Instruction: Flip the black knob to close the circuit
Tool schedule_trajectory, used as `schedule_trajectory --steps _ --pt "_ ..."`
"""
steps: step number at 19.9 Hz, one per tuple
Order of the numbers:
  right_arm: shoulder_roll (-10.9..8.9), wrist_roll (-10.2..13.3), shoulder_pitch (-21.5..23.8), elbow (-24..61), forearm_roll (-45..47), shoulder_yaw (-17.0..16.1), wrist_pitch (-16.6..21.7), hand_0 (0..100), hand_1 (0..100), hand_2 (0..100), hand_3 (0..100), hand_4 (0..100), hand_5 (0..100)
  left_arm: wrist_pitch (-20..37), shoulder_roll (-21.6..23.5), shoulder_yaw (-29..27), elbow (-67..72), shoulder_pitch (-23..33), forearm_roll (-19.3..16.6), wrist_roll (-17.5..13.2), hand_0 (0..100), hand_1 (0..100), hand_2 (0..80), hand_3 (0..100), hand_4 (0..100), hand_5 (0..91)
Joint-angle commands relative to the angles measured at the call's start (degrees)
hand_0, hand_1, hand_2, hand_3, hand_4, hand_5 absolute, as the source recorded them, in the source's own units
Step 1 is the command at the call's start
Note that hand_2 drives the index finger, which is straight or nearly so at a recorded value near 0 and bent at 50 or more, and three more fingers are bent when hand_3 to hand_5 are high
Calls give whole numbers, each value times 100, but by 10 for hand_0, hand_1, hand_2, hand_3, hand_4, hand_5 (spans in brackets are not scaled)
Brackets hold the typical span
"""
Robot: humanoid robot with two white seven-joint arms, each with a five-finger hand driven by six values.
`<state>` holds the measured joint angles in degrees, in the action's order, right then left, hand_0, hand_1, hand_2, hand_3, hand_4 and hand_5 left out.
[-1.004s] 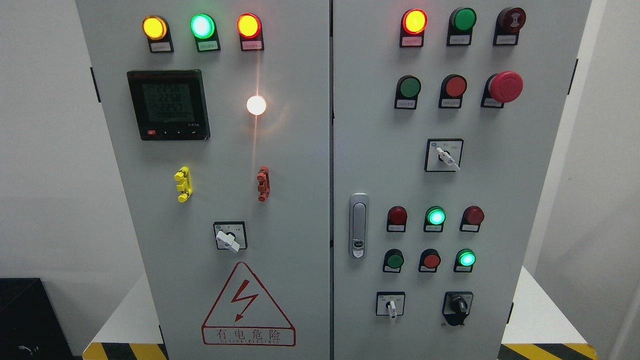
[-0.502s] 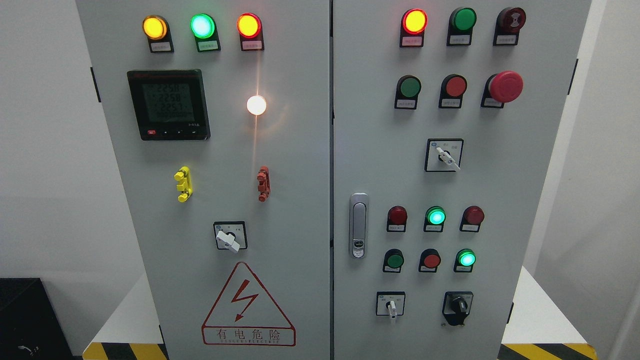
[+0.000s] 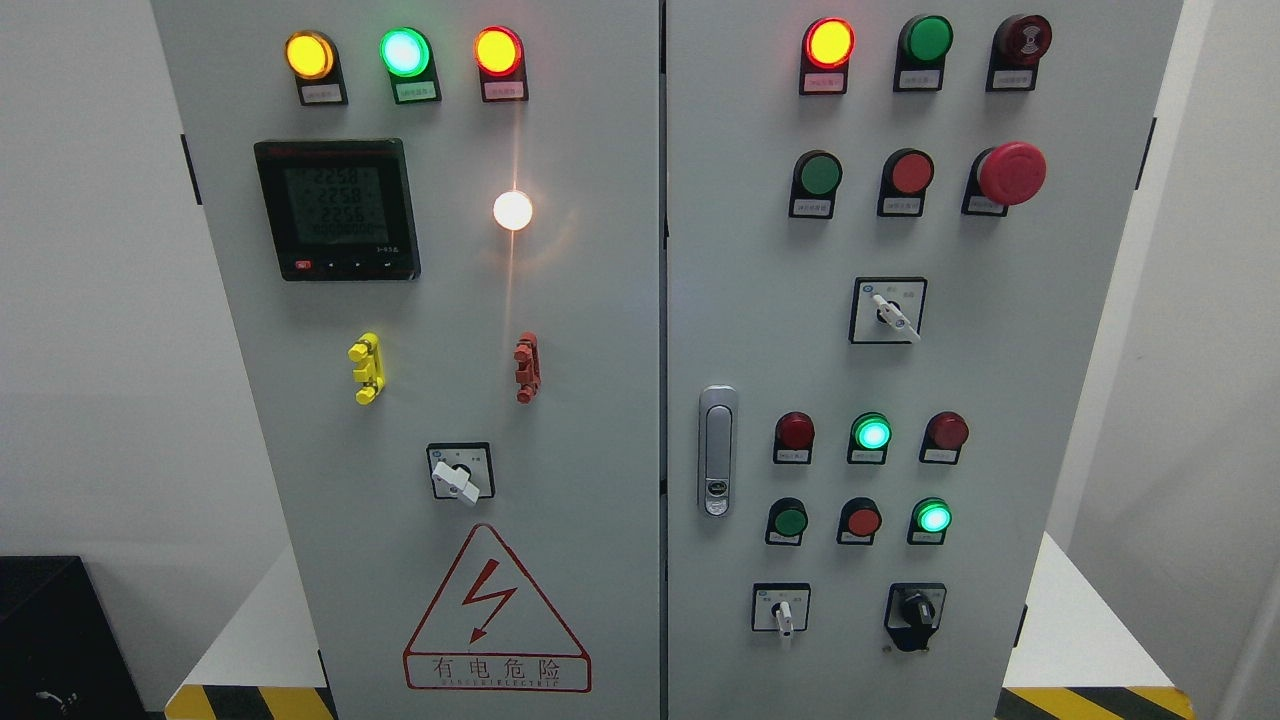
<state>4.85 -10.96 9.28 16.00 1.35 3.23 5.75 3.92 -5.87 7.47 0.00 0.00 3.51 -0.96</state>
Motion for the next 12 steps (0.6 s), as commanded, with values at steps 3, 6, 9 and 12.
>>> schedule_trajectory --steps 3,6,9,12 --pt "16 559 13 1289 -1153 -15 -4 0 65 432 625 540 403 4 -1 0 -132 123 0 0 120 556 0 0 0 0" --pt "16 840 30 1861 -1689 -24 -13 0 62 469 675 581 451 4 -1 0 -132 123 0 0 120 556 0 0 0 0" --pt "42 1095 30 2344 -2418 -76 -13 0 61 496 704 607 483 4 -1 0 -132 123 0 0 120 556 0 0 0 0" --pt "103 1166 48 2871 -3165 -226 -21 0 68 539 736 641 548 4 -1 0 -132 123 0 0 120 556 0 0 0 0"
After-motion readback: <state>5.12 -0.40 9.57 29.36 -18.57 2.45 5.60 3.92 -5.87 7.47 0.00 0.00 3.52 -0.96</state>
